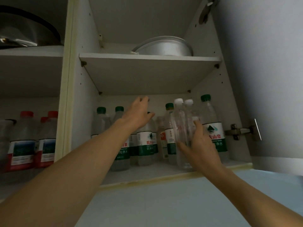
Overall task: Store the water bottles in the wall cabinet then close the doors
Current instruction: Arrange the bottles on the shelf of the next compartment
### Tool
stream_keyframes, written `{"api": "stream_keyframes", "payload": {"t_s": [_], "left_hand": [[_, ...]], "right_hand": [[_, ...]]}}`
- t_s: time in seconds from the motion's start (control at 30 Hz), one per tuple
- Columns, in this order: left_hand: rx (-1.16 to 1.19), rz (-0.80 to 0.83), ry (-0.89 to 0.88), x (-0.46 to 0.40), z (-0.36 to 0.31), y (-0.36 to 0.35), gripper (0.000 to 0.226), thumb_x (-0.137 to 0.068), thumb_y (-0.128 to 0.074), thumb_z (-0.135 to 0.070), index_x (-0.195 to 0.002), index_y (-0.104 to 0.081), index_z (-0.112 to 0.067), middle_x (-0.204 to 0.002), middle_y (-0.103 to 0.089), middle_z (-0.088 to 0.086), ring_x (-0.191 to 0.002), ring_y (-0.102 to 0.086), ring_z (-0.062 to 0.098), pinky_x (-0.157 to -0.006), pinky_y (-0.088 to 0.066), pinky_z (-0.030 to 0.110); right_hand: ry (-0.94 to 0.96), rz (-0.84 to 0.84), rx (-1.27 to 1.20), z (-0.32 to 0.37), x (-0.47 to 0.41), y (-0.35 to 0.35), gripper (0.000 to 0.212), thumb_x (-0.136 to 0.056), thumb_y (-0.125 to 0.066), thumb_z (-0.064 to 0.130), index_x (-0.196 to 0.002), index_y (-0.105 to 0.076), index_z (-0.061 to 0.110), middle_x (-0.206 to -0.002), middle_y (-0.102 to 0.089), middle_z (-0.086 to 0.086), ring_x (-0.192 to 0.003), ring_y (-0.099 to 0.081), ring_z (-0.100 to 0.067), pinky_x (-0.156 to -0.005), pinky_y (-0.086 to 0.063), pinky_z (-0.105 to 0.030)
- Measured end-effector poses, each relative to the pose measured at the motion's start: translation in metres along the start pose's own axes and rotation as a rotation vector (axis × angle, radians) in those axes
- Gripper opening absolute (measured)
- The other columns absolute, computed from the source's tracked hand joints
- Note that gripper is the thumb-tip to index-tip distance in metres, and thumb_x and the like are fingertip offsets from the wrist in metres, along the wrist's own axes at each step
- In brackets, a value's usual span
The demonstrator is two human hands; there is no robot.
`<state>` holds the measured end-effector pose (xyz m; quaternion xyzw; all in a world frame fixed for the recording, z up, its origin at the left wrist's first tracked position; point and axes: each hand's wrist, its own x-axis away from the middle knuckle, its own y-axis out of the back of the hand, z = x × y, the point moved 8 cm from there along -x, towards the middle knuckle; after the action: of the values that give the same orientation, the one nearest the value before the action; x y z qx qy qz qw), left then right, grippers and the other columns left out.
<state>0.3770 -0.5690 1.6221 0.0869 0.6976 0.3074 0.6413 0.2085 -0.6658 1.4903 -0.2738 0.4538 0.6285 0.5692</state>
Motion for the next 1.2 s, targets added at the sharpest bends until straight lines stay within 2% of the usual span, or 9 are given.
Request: {"api": "stream_keyframes", "payload": {"t_s": [0.13, 0.23, 0.37, 0.53, 0.67, 0.83, 1.03, 1.1, 1.2], "left_hand": [[0.117, 0.068, 0.187, -0.016, 0.015, -0.026, 0.077, -0.097, -0.064, -0.037, -0.157, -0.021, -0.016, -0.156, -0.030, 0.018, -0.134, -0.044, 0.034, -0.104, -0.043, 0.041], [0.223, 0.141, 0.301, -0.021, 0.027, -0.045, 0.089, -0.096, -0.067, -0.035, -0.160, -0.008, -0.016, -0.158, -0.027, 0.020, -0.137, -0.042, 0.036, -0.111, -0.041, 0.043], [0.263, 0.207, 0.322, -0.024, 0.030, -0.057, 0.097, -0.093, -0.071, -0.030, -0.162, -0.003, -0.022, -0.156, -0.034, 0.021, -0.134, -0.045, 0.037, -0.105, -0.042, 0.040], [0.149, 0.212, 0.258, -0.028, 0.026, -0.047, 0.080, -0.094, -0.071, -0.025, -0.158, -0.025, -0.014, -0.150, -0.045, 0.015, -0.128, -0.051, 0.031, -0.095, -0.044, 0.034], [0.089, 0.210, 0.293, -0.026, 0.030, -0.032, 0.060, -0.093, -0.070, -0.031, -0.141, -0.042, -0.008, -0.127, -0.055, 0.012, -0.106, -0.054, 0.025, -0.086, -0.048, 0.035], [0.025, 0.240, 0.273, -0.022, 0.029, -0.022, 0.055, -0.095, -0.069, -0.032, -0.137, -0.044, -0.006, -0.122, -0.054, 0.010, -0.103, -0.052, 0.024, -0.081, -0.045, 0.034], [-0.130, 0.223, 0.259, -0.021, 0.034, -0.013, 0.033, -0.092, -0.070, -0.030, -0.110, -0.058, -0.005, -0.097, -0.062, 0.010, -0.078, -0.056, 0.019, -0.063, -0.046, 0.031], [-0.172, 0.217, 0.271, -0.019, 0.035, -0.012, 0.035, -0.092, -0.069, -0.033, -0.112, -0.057, -0.007, -0.103, -0.062, 0.010, -0.088, -0.059, 0.023, -0.066, -0.046, 0.031], [-0.311, 0.204, 0.263, -0.020, 0.031, -0.014, 0.047, -0.093, -0.063, -0.035, -0.129, -0.053, -0.007, -0.129, -0.055, 0.019, -0.121, -0.050, 0.035, -0.089, -0.045, 0.038]], "right_hand": [[-0.034, 0.028, -0.045, -0.010, -0.001, -0.004, 0.069, -0.091, -0.070, 0.037, -0.146, -0.031, 0.022, -0.131, -0.057, -0.005, -0.114, -0.061, -0.027, -0.095, -0.055, -0.049], [-0.070, 0.033, -0.056, -0.018, -0.001, -0.008, 0.057, -0.093, -0.067, 0.041, -0.139, -0.040, 0.022, -0.125, -0.062, -0.004, -0.107, -0.064, -0.024, -0.092, -0.056, -0.044], [-0.081, 0.004, -0.046, -0.023, 0.001, -0.011, 0.059, -0.094, -0.064, 0.047, -0.142, -0.040, 0.022, -0.124, -0.062, -0.005, -0.109, -0.063, -0.025, -0.091, -0.057, -0.045], [-0.090, -0.007, -0.062, -0.026, 0.001, -0.012, 0.057, -0.092, -0.065, 0.048, -0.139, -0.042, 0.025, -0.124, -0.062, -0.003, -0.110, -0.062, -0.024, -0.091, -0.057, -0.046], [-0.086, -0.015, -0.065, -0.027, 0.002, -0.012, 0.056, -0.092, -0.065, 0.047, -0.139, -0.042, 0.026, -0.127, -0.060, -0.002, -0.112, -0.061, -0.025, -0.092, -0.056, -0.046], [-0.083, -0.014, -0.057, -0.026, 0.002, -0.013, 0.057, -0.093, -0.064, 0.048, -0.140, -0.042, 0.026, -0.127, -0.060, -0.003, -0.112, -0.060, -0.025, -0.091, -0.053, -0.044], [-0.073, -0.013, -0.040, -0.024, 0.004, -0.013, 0.056, -0.093, -0.063, 0.047, -0.140, -0.043, 0.023, -0.124, -0.062, -0.003, -0.110, -0.061, -0.025, -0.091, -0.055, -0.045], [-0.076, -0.010, -0.042, -0.024, 0.004, -0.013, 0.056, -0.093, -0.063, 0.048, -0.139, -0.044, 0.023, -0.124, -0.062, -0.002, -0.110, -0.062, -0.024, -0.091, -0.055, -0.045], [-0.075, -0.027, -0.039, -0.024, 0.004, -0.012, 0.057, -0.093, -0.063, 0.049, -0.140, -0.043, 0.023, -0.126, -0.061, -0.002, -0.113, -0.061, -0.024, -0.092, -0.055, -0.046]]}}
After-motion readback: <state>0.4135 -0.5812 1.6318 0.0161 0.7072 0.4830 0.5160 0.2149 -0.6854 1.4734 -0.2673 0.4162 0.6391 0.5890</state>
